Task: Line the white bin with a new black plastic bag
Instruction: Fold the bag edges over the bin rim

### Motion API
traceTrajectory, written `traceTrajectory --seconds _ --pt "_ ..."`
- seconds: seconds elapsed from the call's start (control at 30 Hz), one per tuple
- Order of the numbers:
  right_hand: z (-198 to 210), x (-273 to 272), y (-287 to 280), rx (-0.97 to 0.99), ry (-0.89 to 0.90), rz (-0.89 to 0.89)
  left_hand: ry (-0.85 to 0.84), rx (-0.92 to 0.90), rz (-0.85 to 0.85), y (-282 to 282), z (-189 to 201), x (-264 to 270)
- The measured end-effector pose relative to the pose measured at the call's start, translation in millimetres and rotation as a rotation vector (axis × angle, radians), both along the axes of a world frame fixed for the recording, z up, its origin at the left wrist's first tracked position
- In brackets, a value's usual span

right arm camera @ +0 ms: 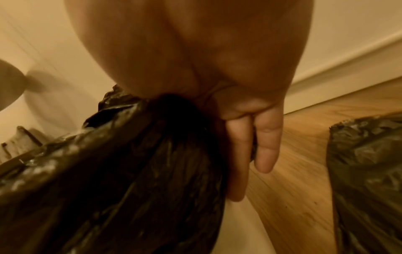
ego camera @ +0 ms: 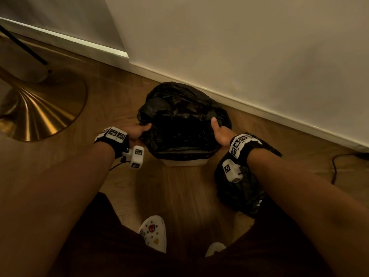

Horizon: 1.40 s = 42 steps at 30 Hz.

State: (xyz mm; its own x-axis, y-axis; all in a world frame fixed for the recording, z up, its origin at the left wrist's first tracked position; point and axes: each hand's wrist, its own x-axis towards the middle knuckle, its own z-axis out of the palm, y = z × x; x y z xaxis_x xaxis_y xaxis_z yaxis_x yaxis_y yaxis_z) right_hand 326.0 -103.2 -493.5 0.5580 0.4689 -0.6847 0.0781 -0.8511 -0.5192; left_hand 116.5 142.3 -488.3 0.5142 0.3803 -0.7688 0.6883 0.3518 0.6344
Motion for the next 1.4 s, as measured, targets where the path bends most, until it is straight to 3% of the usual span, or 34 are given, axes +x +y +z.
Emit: traceTrajectory --seconds 0.1,0.27,0.37,0.43,0.6,0.73,0.87,1.0,1.1,1.23,1.33,1.4 --pt "-8.7 0.5 0.6 0.024 0.014 -0.088 0.02 -0.013 0.074 -5.3 2.7 6.6" --pt "-20.4 13.3 10.3 0.09 0.202 -0.31 0.133 0.06 0.126 -4.0 -4.4 12.1" --pt "-78.8 48.6 13.9 0.153 0.24 -0.394 0.196 0.21 0.115 -1.6 -6.8 16.2" --pt "-91.3 54.4 15.7 0.151 0.225 -0.424 0.209 0.271 0.123 -4.6 -0.4 20.5" --pt "-44.2 28.0 17.8 0.13 0.154 -0.474 0.247 0.495 -0.139 -4.8 0.8 21.3" --pt "-26.6 21.2 14.0 0.13 0.159 -0.535 -0.078 0.427 -0.097 -1.6 2.1 19.5" --pt "-16.4 21.2 7.6 0.112 0.128 -0.554 -0.207 0.247 -0.151 -8.4 16.9 19.6" --pt "-16.2 17.3 6.5 0.112 0.136 -0.5 -0.116 0.22 -0.169 -12.0 21.8 21.5" --pt "-13.9 13.9 9.0 0.126 0.116 -0.437 -0.002 0.093 -0.12 -12.1 20.0 23.5" --pt "-15.6 15.5 12.6 0.098 0.053 -0.36 -0.012 0.121 -0.103 -9.1 10.7 29.9" --pt "-7.6 8.9 9.5 0.073 0.046 -0.293 0.029 0.164 -0.232 -5.1 -6.2 32.1" --pt "-6.1 11.7 6.9 0.095 0.067 -0.306 0.073 0.315 -0.43 -9.2 -5.2 30.2"
